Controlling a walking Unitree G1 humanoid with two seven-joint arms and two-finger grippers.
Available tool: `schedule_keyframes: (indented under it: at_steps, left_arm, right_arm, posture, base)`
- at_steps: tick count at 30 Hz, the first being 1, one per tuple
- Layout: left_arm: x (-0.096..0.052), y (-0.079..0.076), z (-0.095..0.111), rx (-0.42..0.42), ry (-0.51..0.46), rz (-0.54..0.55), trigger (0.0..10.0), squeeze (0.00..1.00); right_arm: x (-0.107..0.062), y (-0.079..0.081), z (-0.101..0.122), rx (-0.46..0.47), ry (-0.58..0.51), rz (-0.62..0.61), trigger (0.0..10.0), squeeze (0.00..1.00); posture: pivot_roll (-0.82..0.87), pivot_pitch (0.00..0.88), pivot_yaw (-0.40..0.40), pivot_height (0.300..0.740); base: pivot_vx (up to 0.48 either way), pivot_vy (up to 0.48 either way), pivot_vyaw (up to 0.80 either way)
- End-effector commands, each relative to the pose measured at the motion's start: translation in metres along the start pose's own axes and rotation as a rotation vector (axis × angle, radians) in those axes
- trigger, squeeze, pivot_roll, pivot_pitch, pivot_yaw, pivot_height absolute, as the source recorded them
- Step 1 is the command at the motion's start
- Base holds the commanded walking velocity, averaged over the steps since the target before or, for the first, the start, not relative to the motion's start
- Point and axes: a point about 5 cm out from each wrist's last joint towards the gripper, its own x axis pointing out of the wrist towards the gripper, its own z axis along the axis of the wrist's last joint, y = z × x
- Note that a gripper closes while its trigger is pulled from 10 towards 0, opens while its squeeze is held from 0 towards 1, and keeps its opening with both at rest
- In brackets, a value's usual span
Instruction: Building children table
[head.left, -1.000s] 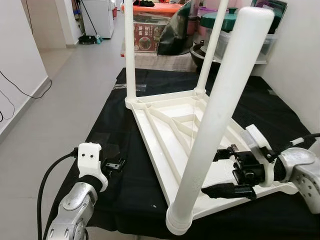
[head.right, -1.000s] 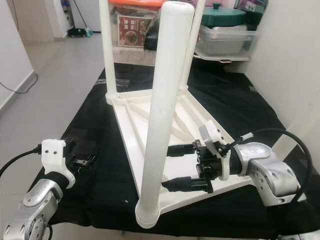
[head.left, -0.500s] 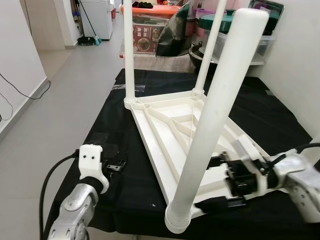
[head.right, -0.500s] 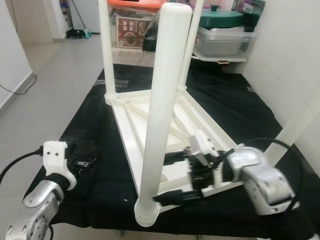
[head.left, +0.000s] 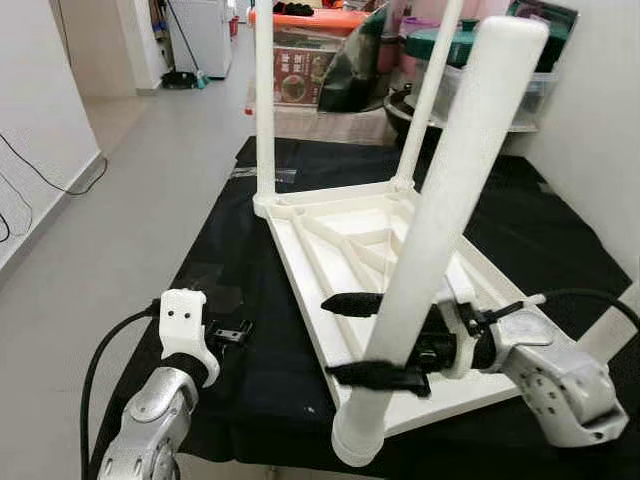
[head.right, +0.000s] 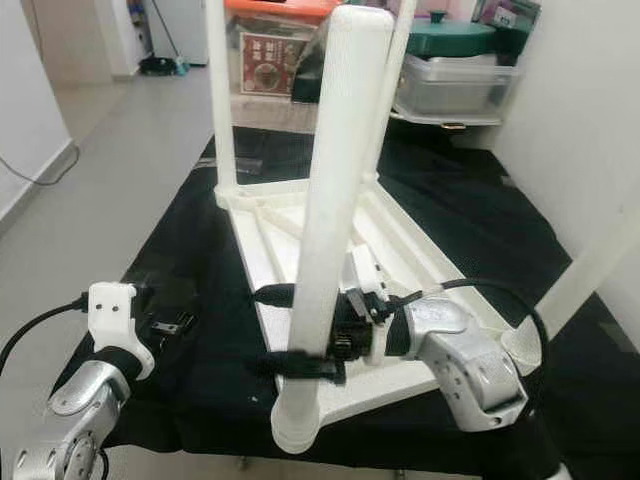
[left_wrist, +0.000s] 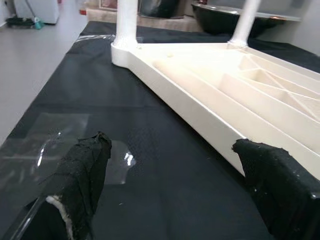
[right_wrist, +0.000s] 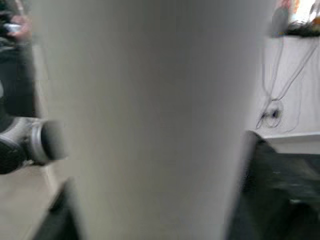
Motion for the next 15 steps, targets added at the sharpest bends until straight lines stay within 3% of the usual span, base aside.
schedule_keyframes:
  at_steps: [1,2,3,4,5,7,8,9,12,13,14,15]
  left_arm:
    - [-0.001,0.001,-0.005,0.007,0.018,0.003,10.0,0.00]
    - [-0.001,0.001,-0.005,0.007,0.018,0.003,10.0,0.00]
    - [-0.001,0.001,-0.005,0.007,0.020,0.002,10.0,0.00]
    - [-0.001,0.001,-0.005,0.007,0.020,0.002,10.0,0.00]
    - [-0.001,0.001,-0.005,0.007,0.022,-0.001,10.0,0.00]
    - [-0.001,0.001,-0.005,0.007,0.022,-0.001,10.0,0.00]
    - [-0.002,0.001,-0.005,0.007,0.022,-0.002,10.0,0.00]
    - [-0.002,0.001,-0.005,0.007,0.022,-0.002,10.0,0.00]
    - [-0.001,0.001,-0.006,0.007,0.028,-0.008,10.0,0.00]
    - [-0.002,0.001,-0.006,0.008,0.029,-0.010,10.0,0.00]
    - [-0.002,0.001,-0.006,0.008,0.029,-0.010,10.0,0.00]
    - [-0.002,0.001,-0.006,0.008,0.030,-0.011,10.0,0.00]
  right_arm:
    - [-0.012,-0.015,-0.010,-0.003,0.065,-0.185,0.0,0.00]
    - [-0.012,-0.015,-0.010,-0.003,0.065,-0.185,0.0,0.00]
    - [-0.017,-0.024,-0.015,0.009,0.093,-0.305,0.0,0.00]
    - [-0.017,-0.024,-0.015,0.009,0.093,-0.305,0.0,0.00]
    - [-0.027,-0.035,-0.021,0.039,0.085,-0.567,0.0,0.00]
    - [-0.027,-0.035,-0.021,0.039,0.085,-0.567,0.0,0.00]
    - [-0.030,-0.037,-0.022,0.049,0.078,-0.641,0.0,0.00]
    - [-0.030,-0.037,-0.022,0.049,0.078,-0.641,0.0,0.00]
    - [-0.037,-0.036,-0.026,0.067,0.036,-0.857,0.0,0.00]
    - [-0.044,-0.038,-0.029,0.060,0.055,-0.979,0.0,0.00]
    - [-0.044,-0.038,-0.029,0.060,0.055,-0.979,0.0,0.00]
    - [-0.048,-0.040,-0.031,0.053,0.072,-1.056,0.0,0.00]
  posture:
    - [0.09,0.000,-0.081,0.740]
    - [0.09,0.000,-0.081,0.740]
    - [0.08,0.000,-0.078,0.740]
    - [0.08,0.000,-0.078,0.740]
    - [0.08,0.000,-0.072,0.740]
    - [0.08,0.000,-0.072,0.740]
    - [0.08,0.000,-0.072,0.740]
    - [0.08,0.000,-0.072,0.740]
    - [0.07,0.000,-0.065,0.740]
    - [0.07,0.000,-0.063,0.740]
    - [0.07,0.000,-0.063,0.740]
    - [0.07,0.000,-0.063,0.740]
  base:
    - [0.000,0.000,0.00]
    - [0.000,0.000,0.00]
    - [0.000,0.000,0.00]
    - [0.000,0.000,0.00]
    - [0.000,0.000,0.00]
    - [0.000,0.000,0.00]
    - [0.000,0.000,0.00]
    - [0.000,0.000,0.00]
    - [0.000,0.000,0.00]
    - [0.000,0.000,0.00]
    - [0.000,0.000,0.00]
    - [0.000,0.000,0.00]
